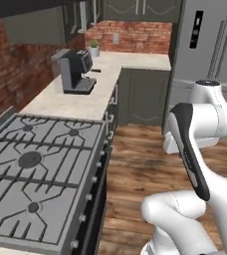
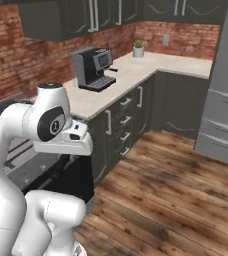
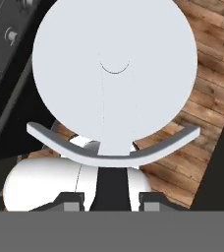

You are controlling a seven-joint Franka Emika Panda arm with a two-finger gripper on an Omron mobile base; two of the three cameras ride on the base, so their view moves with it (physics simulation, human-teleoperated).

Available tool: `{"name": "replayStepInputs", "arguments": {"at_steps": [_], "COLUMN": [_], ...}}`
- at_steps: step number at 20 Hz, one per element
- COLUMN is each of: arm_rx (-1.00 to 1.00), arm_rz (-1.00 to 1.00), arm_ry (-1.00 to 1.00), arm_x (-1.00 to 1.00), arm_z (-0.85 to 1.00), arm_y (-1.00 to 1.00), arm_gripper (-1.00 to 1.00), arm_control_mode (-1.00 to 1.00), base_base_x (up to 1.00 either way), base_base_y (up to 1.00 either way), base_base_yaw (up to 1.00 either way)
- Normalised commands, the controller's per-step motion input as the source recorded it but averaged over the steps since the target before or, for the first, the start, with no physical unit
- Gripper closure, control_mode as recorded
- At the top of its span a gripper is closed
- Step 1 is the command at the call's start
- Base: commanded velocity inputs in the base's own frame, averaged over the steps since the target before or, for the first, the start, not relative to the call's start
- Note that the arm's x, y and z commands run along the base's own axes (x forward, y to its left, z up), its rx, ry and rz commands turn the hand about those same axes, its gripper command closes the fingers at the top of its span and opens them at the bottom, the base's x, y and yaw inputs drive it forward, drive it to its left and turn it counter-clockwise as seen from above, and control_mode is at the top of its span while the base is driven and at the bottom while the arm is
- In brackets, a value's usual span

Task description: Take the pizza cutter from the drawer on the left and place it on the dining counter for cutting.

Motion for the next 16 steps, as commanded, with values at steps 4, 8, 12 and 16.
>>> {"name": "replayStepInputs", "arguments": {"at_steps": [4, 8, 12, 16], "arm_rx": [0.00, 0.00, 0.00, 0.00], "arm_rz": [0.00, 0.00, 0.00, 0.00], "arm_ry": [0.00, 0.00, 0.00, 0.00], "arm_x": [0.00, 0.00, 0.00, 0.00], "arm_z": [0.00, 0.00, 0.00, 0.00], "arm_y": [0.00, 0.00, 0.00, 0.00], "arm_gripper": [1.00, 1.00, 1.00, 1.00], "arm_control_mode": [1.00, 1.00, 1.00, 1.00], "base_base_x": [0.00, 0.00, 0.00, 0.00], "base_base_y": [-0.12, -0.13, -0.08, 0.00], "base_base_yaw": [-0.63, -0.62, -0.64, -0.69]}}
